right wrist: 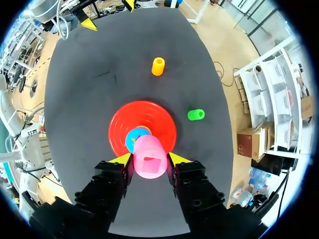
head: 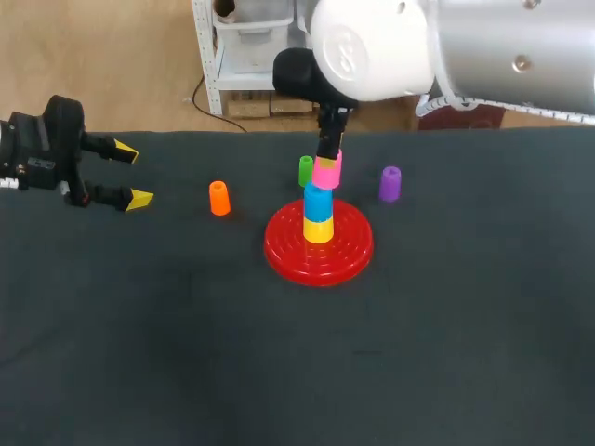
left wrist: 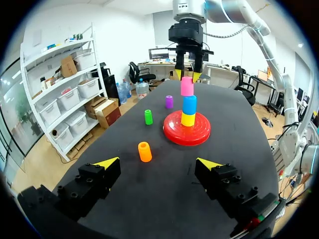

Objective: Pick up and stack the cylinders on the red base in this order: pink,purple,orange,green

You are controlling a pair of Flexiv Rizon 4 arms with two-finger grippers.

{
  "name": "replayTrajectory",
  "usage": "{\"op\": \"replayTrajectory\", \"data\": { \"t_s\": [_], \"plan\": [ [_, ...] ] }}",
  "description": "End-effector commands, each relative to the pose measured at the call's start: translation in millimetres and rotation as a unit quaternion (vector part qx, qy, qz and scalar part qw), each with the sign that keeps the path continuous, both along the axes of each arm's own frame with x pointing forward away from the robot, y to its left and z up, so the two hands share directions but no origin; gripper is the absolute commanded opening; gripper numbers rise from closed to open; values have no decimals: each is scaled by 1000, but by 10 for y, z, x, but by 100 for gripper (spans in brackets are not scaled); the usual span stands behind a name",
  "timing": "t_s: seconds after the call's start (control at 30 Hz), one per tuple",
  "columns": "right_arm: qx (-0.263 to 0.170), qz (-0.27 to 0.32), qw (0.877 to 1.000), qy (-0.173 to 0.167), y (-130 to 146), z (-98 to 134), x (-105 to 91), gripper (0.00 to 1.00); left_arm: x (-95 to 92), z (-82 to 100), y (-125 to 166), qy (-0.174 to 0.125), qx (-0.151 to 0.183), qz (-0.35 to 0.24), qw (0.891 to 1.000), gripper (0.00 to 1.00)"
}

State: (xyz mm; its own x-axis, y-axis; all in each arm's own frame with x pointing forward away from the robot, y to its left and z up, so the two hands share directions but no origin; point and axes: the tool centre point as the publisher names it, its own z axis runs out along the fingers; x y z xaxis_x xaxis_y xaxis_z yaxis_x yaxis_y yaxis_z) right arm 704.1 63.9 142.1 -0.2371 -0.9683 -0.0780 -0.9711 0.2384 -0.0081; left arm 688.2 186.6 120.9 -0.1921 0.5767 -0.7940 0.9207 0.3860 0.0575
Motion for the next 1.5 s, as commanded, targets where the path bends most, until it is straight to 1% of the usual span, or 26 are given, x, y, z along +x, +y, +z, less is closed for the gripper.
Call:
{"op": "replayTrajectory", "data": {
  "t_s": [0.03, 0.3, 0.43, 0.73, 1.0, 1.13, 1.27, 1.3, 1.33, 1.37, 1.4, 1.43, 1.5],
  "plan": [
    [-1, 1, 1000, 4, 47, -40, 4, 0, -17, -12, 5, -4, -2, 1, 1000, 100],
    [-4, 13, 1000, 6, 114, -73, -3, 0, -17, -12, 5, -4, -2, 1, 1000, 100],
    [-10, 15, 1000, 8, 106, -102, -47, 0, -17, -12, 5, -4, -2, 1, 1000, 100],
    [-22, 12, 1000, -2, 124, -111, -155, 0, -17, -12, 5, -4, -2, 1, 1000, 100],
    [-58, 11, 998, 3, 106, -298, -165, 0, -17, -12, 5, -4, -2, 1, 1000, 100],
    [-57, 5, 998, 2, 89, -357, -157, 0, -17, -12, 5, -4, -2, 1, 1000, 100],
    [-37, -1, 999, -8, 91, -295, -128, 0, -17, -12, 5, -4, -2, 1, 1000, 100],
    [-25, -3, 1000, -11, 89, -260, -117, 5, -17, -12, 5, -4, -2, 1, 1000, 100],
    [-13, -8, 1000, -15, 85, -209, -108, 31, -17, -12, 5, -4, -2, 1, 1000, 100],
    [-4, -13, 1000, -24, 76, -155, -96, 69, -17, -12, 5, -4, -2, 1, 1000, 100],
    [-3, -15, 1000, -26, 65, -110, -85, 100, -17, -12, 5, -4, -2, 1, 1000, 100],
    [4, -19, 999, -27, 52, -77, -77, 100, -17, -12, 5, -4, -2, 1, 1000, 100],
    [21, -29, 999, -19, 18, -15, -59, 100, -17, -12, 5, -4, -2, 1, 1000, 100]
  ]
}}
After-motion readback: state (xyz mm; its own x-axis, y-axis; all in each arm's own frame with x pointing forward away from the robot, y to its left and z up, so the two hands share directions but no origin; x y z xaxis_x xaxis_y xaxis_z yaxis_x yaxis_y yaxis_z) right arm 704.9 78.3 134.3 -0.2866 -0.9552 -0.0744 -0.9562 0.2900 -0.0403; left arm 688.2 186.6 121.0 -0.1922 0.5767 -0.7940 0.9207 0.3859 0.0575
